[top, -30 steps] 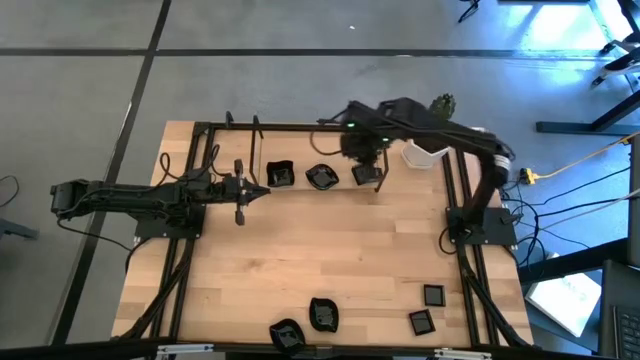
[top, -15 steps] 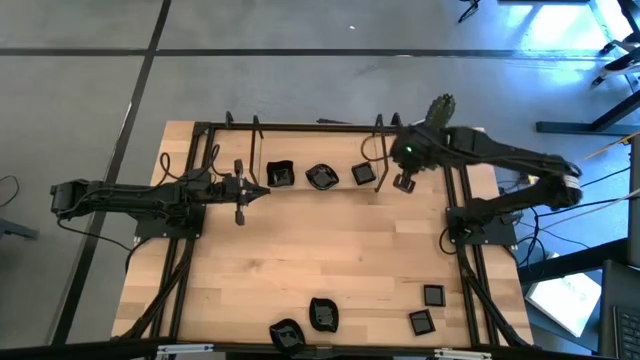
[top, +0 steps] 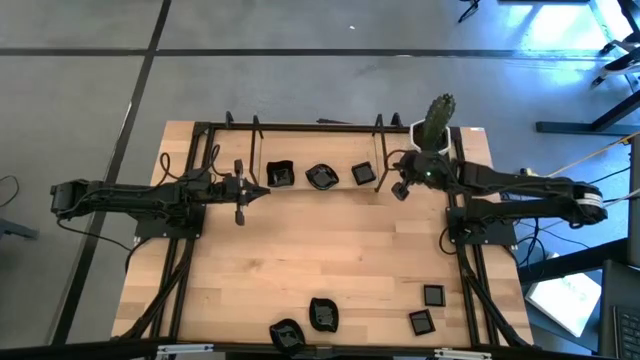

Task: Pick & Place Mini shaped plates
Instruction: Adjust the black square plate on the shelf

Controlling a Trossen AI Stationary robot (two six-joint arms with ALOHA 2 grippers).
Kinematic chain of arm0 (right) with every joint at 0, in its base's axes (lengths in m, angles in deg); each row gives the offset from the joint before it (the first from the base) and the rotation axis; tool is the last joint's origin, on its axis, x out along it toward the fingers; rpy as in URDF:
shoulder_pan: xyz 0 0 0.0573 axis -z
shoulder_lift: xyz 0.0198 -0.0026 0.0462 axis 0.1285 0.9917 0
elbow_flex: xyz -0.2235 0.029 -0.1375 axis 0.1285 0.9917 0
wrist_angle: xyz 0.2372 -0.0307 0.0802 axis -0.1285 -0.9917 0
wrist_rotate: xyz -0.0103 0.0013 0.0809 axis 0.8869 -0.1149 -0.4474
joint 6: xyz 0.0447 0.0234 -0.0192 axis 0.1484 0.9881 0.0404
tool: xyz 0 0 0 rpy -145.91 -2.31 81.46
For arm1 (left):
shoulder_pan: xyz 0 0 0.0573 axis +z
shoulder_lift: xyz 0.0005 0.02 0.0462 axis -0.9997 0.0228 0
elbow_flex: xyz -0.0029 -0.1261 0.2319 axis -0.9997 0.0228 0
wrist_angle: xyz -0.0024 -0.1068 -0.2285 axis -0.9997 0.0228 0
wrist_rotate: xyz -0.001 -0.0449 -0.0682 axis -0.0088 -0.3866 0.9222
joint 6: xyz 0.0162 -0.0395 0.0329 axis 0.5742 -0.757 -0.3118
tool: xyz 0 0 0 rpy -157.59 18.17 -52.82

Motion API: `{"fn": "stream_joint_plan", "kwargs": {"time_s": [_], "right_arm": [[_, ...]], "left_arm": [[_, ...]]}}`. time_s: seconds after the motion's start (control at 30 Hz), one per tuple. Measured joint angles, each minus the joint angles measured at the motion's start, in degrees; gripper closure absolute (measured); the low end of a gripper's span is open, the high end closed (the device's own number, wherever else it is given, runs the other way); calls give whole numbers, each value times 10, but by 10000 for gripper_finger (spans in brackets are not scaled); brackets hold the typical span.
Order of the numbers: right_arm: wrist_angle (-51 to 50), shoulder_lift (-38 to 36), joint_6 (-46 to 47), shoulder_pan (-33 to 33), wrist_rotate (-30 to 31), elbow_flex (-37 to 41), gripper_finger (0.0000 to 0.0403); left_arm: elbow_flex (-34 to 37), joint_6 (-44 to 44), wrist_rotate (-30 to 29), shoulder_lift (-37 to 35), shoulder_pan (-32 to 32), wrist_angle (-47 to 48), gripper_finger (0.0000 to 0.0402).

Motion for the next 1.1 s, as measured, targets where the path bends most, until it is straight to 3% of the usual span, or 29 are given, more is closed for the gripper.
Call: {"fn": "stream_joint_plan", "kwargs": {"time_s": [0.37, 0.6, 0.73, 1.1], "right_arm": [[127, -2, -36, 32, -2, 98, 400], [291, -1, -88, 57, -98, 172, 400], [295, 3, -89, 74, -110, 182, 400], [379, 128, -137, 94, -113, 182, 400]], "left_arm": [[0, -3, 0, 0, 0, 0, 395], [0, -4, 0, 0, 0, 0, 391], [0, -6, 0, 0, 0, 0, 395], [0, -6, 0, 0, 0, 0, 393]]}}
